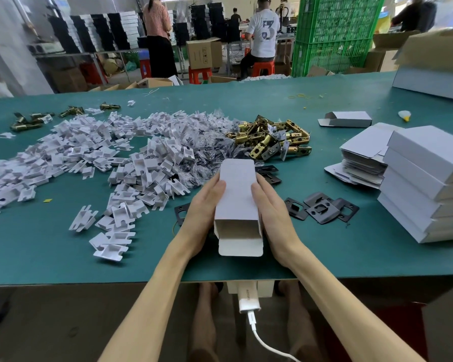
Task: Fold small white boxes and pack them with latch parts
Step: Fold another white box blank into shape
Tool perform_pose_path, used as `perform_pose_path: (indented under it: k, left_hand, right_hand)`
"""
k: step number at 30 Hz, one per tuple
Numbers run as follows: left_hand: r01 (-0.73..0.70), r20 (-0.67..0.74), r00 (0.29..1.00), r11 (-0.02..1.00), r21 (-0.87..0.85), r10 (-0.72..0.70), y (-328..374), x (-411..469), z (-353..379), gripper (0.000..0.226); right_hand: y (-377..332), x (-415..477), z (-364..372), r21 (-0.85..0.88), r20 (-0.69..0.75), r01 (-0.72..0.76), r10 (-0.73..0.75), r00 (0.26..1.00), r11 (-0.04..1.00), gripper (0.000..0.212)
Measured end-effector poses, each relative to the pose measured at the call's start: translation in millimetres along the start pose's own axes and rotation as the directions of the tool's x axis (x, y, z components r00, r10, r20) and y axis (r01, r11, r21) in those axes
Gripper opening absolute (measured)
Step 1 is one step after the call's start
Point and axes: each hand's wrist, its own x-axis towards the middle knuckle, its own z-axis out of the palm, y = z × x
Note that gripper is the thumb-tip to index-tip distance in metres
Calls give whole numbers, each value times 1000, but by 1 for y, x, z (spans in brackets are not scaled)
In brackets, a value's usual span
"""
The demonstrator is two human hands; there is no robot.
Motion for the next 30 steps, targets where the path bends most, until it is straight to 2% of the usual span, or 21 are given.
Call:
perform_pose_path:
  k: [4, 7, 11, 14, 18, 22, 26, 30]
  left_hand:
    - [-24, 20, 1000, 1000, 19, 24, 0, 1, 0, 41]
    - [-26, 0, 1000, 1000, 14, 26, -1, 1, -1, 46]
    - [-17, -7, 1000, 1000, 9, 17, -2, -1, -1, 42]
    - [-30, -34, 999, 999, 17, 31, -3, -2, -1, 35]
    - [-34, -47, 998, 998, 46, 36, -4, -2, 0, 37]
    - [-38, -54, 998, 998, 58, 41, -8, -1, -3, 12]
    - [-32, -89, 995, 996, 80, 39, -10, 1, -3, 23]
    - [-20, -89, 996, 998, 66, 26, -11, 2, -3, 21]
  right_hand:
    - [-1, -2, -3, 83, -39, -17, 21, 999, 996, 48]
    - [2, -2, -4, 101, -66, -20, 27, 997, 995, 45]
    - [4, -2, -4, 97, -61, -14, 20, 998, 995, 45]
    - [6, -2, -5, 92, -51, 2, 2, 999, 996, 37]
    - [6, -3, -6, 107, -41, 3, 1, 999, 994, 29]
    - [4, -4, -7, 127, -50, 4, 3, 999, 992, 17]
    - [2, -5, -7, 135, -75, -6, 16, 997, 991, 10]
    - [2, -6, -7, 126, -95, 10, 2, 996, 992, 13]
